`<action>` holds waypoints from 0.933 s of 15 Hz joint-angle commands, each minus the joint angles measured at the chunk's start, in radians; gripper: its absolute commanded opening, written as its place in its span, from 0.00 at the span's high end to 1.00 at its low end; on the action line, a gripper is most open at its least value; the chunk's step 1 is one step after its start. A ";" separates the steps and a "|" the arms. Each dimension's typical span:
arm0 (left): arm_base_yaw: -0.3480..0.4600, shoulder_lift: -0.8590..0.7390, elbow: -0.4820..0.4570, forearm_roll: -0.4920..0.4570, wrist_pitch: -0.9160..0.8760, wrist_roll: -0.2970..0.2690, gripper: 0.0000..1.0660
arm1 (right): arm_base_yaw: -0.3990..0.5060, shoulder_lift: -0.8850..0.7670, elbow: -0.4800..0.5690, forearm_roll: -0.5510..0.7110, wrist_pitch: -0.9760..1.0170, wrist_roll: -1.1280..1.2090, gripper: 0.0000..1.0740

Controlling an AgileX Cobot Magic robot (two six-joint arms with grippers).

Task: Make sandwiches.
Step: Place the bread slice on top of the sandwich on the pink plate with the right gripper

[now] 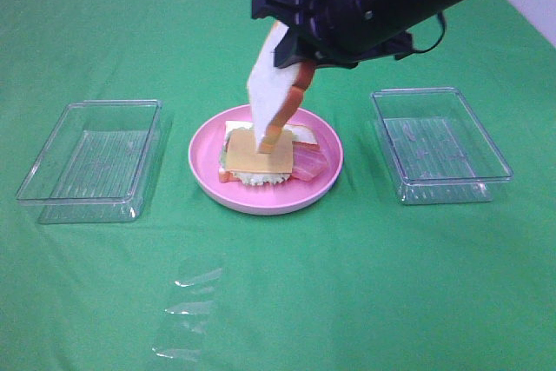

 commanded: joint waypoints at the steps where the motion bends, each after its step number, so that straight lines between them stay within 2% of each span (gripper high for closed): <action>1: 0.002 -0.019 0.002 -0.006 -0.004 0.001 0.06 | 0.022 0.060 -0.005 0.093 -0.096 -0.012 0.96; 3: 0.002 -0.019 0.002 -0.006 -0.004 0.001 0.06 | 0.019 0.115 -0.005 0.201 -0.143 -0.012 0.96; 7: 0.002 -0.019 0.002 -0.006 -0.004 0.001 0.06 | 0.019 0.180 -0.005 0.316 -0.204 -0.009 0.96; 12: 0.002 -0.019 0.002 -0.006 -0.004 0.001 0.06 | 0.019 0.231 -0.005 0.318 -0.242 -0.011 0.95; 14: 0.002 -0.019 0.002 -0.006 -0.004 0.001 0.06 | 0.019 0.249 -0.005 0.298 -0.242 -0.044 0.80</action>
